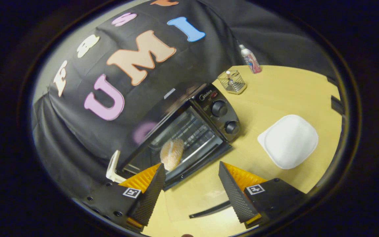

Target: Open the toaster oven, put the food inside, and close the toaster oven door.

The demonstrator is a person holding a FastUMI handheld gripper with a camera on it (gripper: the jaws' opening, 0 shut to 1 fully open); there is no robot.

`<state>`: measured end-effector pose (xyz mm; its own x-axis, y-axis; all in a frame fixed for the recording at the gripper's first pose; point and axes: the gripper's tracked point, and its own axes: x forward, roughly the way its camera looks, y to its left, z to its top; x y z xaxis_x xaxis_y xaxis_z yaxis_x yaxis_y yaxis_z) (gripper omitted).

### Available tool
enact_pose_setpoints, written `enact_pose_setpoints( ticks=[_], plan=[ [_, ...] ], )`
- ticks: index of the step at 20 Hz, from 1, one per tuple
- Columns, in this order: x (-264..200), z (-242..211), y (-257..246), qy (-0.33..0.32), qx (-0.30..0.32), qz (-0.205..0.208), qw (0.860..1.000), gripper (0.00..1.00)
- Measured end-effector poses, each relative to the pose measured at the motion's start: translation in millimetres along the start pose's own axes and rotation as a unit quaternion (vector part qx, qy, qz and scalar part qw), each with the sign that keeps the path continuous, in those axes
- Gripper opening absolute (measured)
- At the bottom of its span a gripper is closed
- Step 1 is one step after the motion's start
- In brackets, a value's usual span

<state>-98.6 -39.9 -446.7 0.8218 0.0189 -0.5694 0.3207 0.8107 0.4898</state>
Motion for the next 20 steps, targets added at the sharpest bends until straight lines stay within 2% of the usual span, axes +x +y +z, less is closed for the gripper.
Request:
enact_pose_setpoints(
  ticks=[3,7,11,15,20],
  plan=[
    [-13.8,-23.7,-19.2,0.026,-0.065,-0.024,0.997,1.00],
    [-26.5,-55.0,-43.4,0.060,-0.144,-0.050,0.986,1.00],
    [-33.4,-79.2,-63.3,0.087,-0.220,-0.073,0.969,1.00],
    [-31.2,-103.0,-77.5,0.119,-0.303,-0.085,0.942,1.00],
    [-18.0,-120.0,-80.4,0.138,-0.347,-0.090,0.923,1.00]
  ],
)
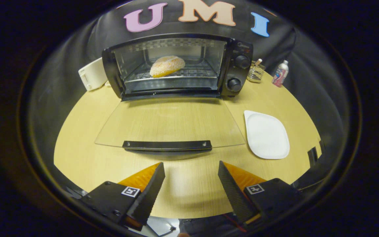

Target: Open the toaster oven, put the food inside, and close the toaster oven door.

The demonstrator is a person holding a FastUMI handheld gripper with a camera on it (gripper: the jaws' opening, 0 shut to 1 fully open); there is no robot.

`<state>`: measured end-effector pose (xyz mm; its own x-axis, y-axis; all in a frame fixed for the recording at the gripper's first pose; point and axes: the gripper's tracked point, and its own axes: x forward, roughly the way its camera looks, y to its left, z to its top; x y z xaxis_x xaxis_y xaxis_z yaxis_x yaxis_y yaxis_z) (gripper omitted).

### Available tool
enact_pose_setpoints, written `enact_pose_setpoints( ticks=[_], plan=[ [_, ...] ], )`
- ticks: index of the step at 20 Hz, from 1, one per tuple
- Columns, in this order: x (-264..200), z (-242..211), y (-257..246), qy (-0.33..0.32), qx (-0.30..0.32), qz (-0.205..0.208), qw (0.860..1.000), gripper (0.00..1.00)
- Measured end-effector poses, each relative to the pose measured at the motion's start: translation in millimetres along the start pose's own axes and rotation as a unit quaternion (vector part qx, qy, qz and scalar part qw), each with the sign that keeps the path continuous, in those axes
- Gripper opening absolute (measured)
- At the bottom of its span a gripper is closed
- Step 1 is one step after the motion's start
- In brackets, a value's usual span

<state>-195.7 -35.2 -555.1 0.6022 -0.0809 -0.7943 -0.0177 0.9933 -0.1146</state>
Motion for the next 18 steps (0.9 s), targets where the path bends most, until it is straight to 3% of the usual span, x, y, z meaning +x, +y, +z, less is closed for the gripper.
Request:
enact_pose_setpoints(
  ticks=[9,18],
  plan=[
    [17.4,3.0,8.1,0.009,-0.019,0.007,1.000,1.00],
    [-8.0,35.5,10.1,-0.040,-0.030,0.017,0.999,1.00]
  ],
)
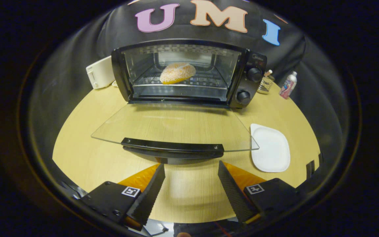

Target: Open the toaster oven, put the food inside, and close the toaster oven door.

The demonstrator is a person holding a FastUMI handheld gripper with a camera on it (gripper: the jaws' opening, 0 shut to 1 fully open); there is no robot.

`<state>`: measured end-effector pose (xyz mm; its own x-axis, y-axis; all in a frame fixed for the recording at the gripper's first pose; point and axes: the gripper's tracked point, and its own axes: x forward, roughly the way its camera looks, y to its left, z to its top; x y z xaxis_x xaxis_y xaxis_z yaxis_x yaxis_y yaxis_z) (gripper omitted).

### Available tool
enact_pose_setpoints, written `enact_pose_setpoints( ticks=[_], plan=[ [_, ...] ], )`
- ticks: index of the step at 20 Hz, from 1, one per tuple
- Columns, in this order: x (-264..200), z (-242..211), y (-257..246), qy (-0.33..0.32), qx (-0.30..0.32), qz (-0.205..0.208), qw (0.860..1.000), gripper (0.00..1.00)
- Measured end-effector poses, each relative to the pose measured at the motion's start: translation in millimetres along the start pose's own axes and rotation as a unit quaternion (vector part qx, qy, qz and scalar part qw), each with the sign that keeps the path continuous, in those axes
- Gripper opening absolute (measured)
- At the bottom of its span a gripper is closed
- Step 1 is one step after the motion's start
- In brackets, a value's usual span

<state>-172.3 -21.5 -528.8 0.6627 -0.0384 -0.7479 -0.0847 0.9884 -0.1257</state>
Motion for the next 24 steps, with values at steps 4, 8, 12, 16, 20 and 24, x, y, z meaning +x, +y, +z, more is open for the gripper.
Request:
enact_pose_setpoints(
  ticks=[4,8,12,16,20,24],
  plan=[
    [-12.0,22.7,-1.5,-0.030,-0.002,0.003,1.000,1.00],
    [-18.4,56.7,0.9,-0.067,0.012,0.011,0.998,1.00],
    [-18.6,96.7,5.0,-0.099,0.022,0.015,0.995,1.00],
    [-16.0,129.6,10.2,-0.129,0.052,0.028,0.990,1.00],
    [-18.6,170.7,12.5,-0.161,0.074,0.037,0.984,1.00],
    [-21.0,188.5,12.5,-0.176,0.075,0.040,0.981,1.00]
  ],
)
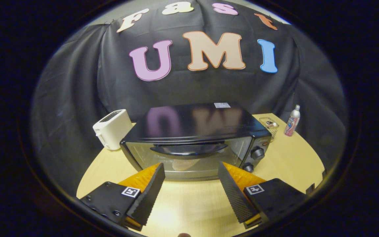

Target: Open the toaster oven, put the food inside, and close the toaster oven door.

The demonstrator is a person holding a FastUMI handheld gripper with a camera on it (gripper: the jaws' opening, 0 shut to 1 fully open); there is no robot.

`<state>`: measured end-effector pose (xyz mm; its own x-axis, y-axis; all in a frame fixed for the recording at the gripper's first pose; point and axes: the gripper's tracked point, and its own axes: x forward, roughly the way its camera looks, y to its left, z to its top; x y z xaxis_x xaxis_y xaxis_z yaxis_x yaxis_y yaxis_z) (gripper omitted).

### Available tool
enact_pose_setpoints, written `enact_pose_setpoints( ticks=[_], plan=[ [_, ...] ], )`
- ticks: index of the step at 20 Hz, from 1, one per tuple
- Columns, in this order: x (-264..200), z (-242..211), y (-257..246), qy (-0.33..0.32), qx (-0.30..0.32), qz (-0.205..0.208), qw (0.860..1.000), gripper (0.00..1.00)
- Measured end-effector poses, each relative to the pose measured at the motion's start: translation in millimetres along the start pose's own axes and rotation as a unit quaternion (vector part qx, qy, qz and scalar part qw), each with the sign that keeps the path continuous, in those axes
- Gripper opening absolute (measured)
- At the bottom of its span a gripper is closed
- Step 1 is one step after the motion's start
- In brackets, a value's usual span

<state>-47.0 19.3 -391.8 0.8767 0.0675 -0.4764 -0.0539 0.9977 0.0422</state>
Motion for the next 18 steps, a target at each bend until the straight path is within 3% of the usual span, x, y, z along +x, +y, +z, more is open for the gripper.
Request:
enact_pose_setpoints(
  ticks=[8,18],
  plan=[
    [-17.6,37.3,-4.2,-0.032,0.007,0.002,0.999,1.00],
    [-81.0,200.8,-21.7,-0.148,-0.014,-0.007,0.989,1.00]
  ],
)
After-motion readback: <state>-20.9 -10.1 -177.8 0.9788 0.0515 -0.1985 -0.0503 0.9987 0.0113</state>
